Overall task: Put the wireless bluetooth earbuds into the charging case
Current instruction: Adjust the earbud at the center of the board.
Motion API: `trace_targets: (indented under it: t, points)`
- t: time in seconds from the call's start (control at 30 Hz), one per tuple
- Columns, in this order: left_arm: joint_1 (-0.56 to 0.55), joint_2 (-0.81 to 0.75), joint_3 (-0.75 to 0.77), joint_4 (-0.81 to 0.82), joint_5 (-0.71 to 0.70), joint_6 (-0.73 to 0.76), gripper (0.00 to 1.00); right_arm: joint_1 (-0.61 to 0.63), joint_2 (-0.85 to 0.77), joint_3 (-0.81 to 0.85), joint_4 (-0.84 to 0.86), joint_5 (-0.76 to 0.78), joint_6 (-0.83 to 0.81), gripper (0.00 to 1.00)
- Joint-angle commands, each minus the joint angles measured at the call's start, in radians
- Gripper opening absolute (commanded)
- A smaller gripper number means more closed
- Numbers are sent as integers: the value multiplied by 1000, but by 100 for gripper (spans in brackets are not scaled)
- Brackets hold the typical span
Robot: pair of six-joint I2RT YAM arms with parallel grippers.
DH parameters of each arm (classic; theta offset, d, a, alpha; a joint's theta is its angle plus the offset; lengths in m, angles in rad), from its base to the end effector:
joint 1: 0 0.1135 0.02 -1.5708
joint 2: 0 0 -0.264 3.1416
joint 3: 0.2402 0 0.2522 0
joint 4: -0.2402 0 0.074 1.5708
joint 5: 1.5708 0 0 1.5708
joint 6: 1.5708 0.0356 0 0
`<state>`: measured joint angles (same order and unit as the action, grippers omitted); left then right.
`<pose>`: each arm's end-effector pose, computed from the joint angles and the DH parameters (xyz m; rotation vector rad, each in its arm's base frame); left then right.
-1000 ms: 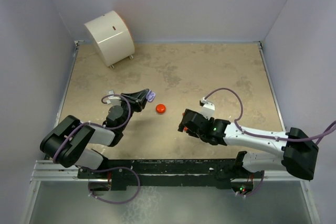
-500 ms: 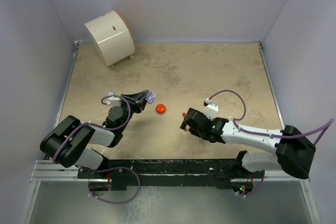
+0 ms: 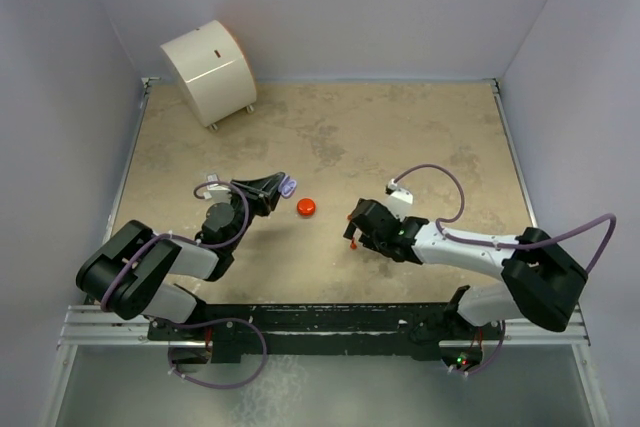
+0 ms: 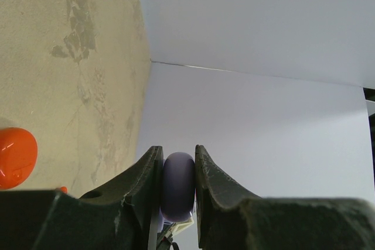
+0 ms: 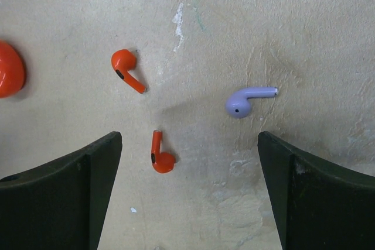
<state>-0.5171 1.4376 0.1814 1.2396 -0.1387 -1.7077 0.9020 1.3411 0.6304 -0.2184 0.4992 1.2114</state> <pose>0.1998 -0.1080 0.1590 -1.1352 1.4521 -1.5654 0.1670 0.1838 0.1719 0.5652 2.3175 0.3899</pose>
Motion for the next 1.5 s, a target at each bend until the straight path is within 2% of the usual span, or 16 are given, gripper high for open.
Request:
trace_targets:
  t: [0.0,0.77,1.13,1.3,1.47]
  points:
    - [11,-18,-8,61,11,22,0,-7,4,30,26,5,-23,100]
    - [34,56,-23,162,37,-12,0,-51,101,58,68,-12,-81,99]
    - [41,57,-23,169,44,-20,0,-52,115,67,-30,-23,-49,84]
    - [42,58,-22,176,51,-26,0,-53,91,76,-88,-23,-19,71]
    - [45,55,-12,176,68,-35,0,-55,110,99,-134,-19,15,70]
